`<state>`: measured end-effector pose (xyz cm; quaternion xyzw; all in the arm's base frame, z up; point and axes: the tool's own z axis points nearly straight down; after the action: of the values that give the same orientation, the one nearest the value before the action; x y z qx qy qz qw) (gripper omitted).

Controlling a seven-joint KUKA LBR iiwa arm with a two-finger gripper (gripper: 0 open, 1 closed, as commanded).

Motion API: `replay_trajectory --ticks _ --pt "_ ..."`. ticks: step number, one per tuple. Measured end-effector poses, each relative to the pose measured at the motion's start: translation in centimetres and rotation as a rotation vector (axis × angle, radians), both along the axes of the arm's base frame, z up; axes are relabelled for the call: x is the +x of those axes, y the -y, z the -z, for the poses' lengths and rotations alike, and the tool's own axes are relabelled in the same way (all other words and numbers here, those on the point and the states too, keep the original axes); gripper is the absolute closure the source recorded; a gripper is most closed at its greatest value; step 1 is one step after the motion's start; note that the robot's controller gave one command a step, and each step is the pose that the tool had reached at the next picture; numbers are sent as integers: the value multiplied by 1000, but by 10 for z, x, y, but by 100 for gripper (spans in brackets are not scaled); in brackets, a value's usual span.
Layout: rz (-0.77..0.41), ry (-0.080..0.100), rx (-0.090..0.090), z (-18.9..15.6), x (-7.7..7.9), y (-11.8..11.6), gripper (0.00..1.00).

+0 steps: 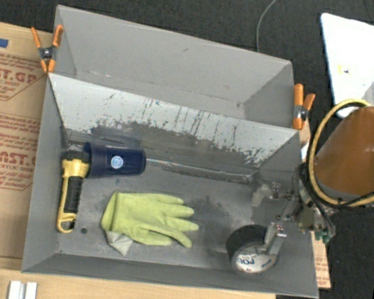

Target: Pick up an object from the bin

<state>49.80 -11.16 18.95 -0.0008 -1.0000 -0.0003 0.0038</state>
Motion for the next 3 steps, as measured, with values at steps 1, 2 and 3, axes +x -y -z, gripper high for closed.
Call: replay_trajectory --ticks 1,2,3 --pt "-2 8 -1 -5 2 -1 0" --pt "-127 11 -1 52 -6 15 0" --pt "-104 -5 9 101 -8 -11 0"
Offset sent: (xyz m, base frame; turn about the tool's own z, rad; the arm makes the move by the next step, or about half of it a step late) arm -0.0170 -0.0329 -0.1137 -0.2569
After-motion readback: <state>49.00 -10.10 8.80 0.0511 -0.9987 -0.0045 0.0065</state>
